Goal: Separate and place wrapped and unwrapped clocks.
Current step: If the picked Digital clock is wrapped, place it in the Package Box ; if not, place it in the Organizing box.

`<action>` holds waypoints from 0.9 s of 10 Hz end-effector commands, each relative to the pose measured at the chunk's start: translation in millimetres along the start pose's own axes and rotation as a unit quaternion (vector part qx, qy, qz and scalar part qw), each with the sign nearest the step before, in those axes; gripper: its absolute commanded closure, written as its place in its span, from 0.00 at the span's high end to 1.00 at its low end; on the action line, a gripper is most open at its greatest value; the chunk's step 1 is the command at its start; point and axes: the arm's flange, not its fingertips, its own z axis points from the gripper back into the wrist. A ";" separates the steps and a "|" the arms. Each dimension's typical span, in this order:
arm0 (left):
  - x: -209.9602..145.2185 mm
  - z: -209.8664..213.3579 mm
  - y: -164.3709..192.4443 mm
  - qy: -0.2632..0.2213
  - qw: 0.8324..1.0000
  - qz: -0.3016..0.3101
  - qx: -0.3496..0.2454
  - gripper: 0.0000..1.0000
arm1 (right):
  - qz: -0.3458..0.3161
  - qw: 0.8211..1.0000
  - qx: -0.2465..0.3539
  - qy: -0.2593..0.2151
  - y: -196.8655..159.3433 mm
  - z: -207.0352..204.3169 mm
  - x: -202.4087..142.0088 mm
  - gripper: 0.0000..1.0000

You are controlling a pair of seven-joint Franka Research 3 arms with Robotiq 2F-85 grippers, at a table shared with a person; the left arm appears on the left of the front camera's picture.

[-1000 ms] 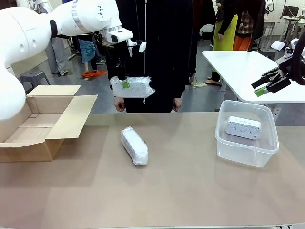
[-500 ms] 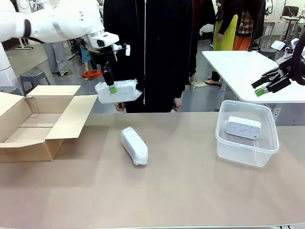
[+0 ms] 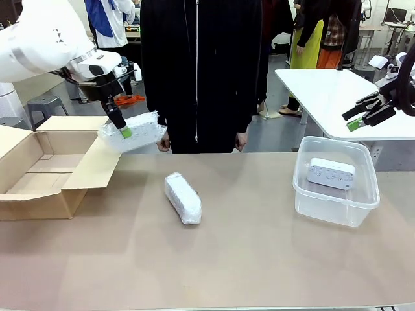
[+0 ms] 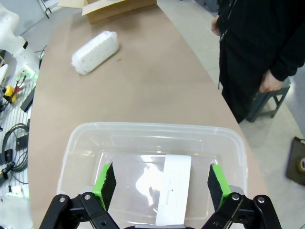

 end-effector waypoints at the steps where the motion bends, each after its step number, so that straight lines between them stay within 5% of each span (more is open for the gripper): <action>1: -10.7 -0.7 -7.4 -0.018 1.000 0.013 0.007 0.15 | 0.000 1.000 0.000 0.000 0.5 -0.2 -0.1 1.00; 2: -19.1 2.0 -6.1 -0.020 0.999 0.030 0.012 0.00 | 0.000 1.000 0.000 0.000 0.5 -0.2 -0.1 1.00; 3: -28.2 5.6 -4.6 -0.024 0.999 0.044 0.018 0.00 | 0.000 1.000 0.000 0.000 0.5 -0.2 -0.1 1.00; 4: -35.3 9.7 -5.2 -0.028 0.998 0.054 0.025 0.34 | 0.000 1.000 0.000 0.000 0.5 -0.2 -0.1 1.00; 5: -41.3 14.9 -6.6 -0.033 0.997 0.063 0.034 0.34 | 0.000 1.000 0.000 0.000 0.5 -0.2 -0.1 1.00; 6: -46.3 18.1 -7.4 -0.036 0.996 0.070 0.038 0.15 | 0.000 1.000 0.000 0.000 0.5 -0.2 -0.1 1.00; 7: -51.8 20.3 -6.5 -0.041 0.995 0.075 0.041 0.34 | 0.000 1.000 0.000 0.000 0.5 -0.2 -0.1 1.00; 8: -54.5 21.6 -5.8 -0.042 0.995 0.076 0.042 0.00 | 0.000 1.000 0.000 0.000 0.5 -0.2 -0.1 1.00; 9: -54.3 22.5 -5.2 -0.049 0.997 0.053 0.036 0.15 | 0.000 1.000 0.000 0.000 0.5 -0.2 -0.1 1.00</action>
